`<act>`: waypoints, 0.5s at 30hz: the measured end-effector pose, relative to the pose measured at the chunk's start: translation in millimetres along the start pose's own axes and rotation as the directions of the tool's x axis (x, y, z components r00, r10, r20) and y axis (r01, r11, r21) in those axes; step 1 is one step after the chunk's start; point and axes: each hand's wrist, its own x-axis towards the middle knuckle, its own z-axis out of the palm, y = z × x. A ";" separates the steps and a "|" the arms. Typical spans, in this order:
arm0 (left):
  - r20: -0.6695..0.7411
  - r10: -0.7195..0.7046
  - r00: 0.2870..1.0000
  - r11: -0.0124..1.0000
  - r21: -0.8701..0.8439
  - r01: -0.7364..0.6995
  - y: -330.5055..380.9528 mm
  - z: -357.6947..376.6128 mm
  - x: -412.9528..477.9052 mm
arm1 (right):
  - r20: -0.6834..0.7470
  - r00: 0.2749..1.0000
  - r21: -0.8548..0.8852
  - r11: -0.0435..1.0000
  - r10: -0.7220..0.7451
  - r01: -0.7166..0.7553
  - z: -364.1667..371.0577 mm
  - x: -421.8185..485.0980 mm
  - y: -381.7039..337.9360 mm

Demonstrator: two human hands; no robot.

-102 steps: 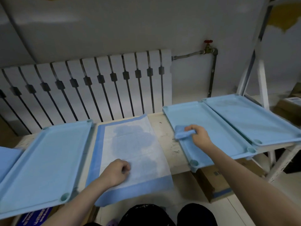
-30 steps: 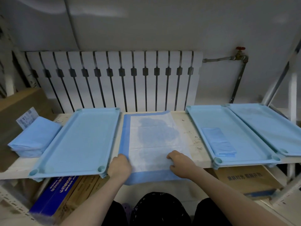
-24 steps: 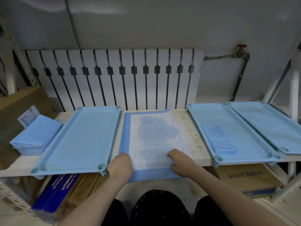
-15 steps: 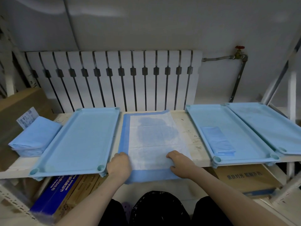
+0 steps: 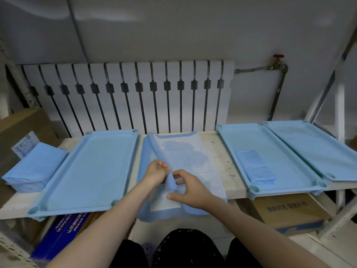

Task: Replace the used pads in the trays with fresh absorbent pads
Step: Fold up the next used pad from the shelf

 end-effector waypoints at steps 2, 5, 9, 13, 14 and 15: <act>0.032 -0.008 0.999 0.998 -0.064 0.010 3.9 4.3 0.6 | -0.157 0.988 0.040 0.999 0.008 -0.001 -0.9 5.6 -3.8; 0.034 -0.017 0.999 0.993 -0.117 0.021 6.5 5.1 2.5 | -0.190 0.981 0.097 0.995 0.033 -0.015 -9.0 5.1 -7.4; 0.060 -0.053 0.997 0.986 -0.157 0.062 6.3 3.8 3.6 | -0.098 0.995 0.169 0.985 0.033 -0.016 -16.8 -3.3 -14.0; 0.062 -0.082 0.995 0.979 -0.181 0.092 6.1 11.1 4.9 | -0.177 0.984 0.186 0.983 0.035 -0.002 -15.8 -3.9 -14.5; 0.064 -0.085 0.994 0.979 -0.182 0.096 5.9 13.2 4.4 | -0.208 0.977 0.183 0.983 0.049 -0.010 -15.1 -3.5 -14.2; 0.068 -0.087 0.994 0.978 -0.185 0.098 5.8 15.3 3.9 | -0.239 0.968 0.176 0.984 0.070 -0.027 -14.6 -2.7 -13.9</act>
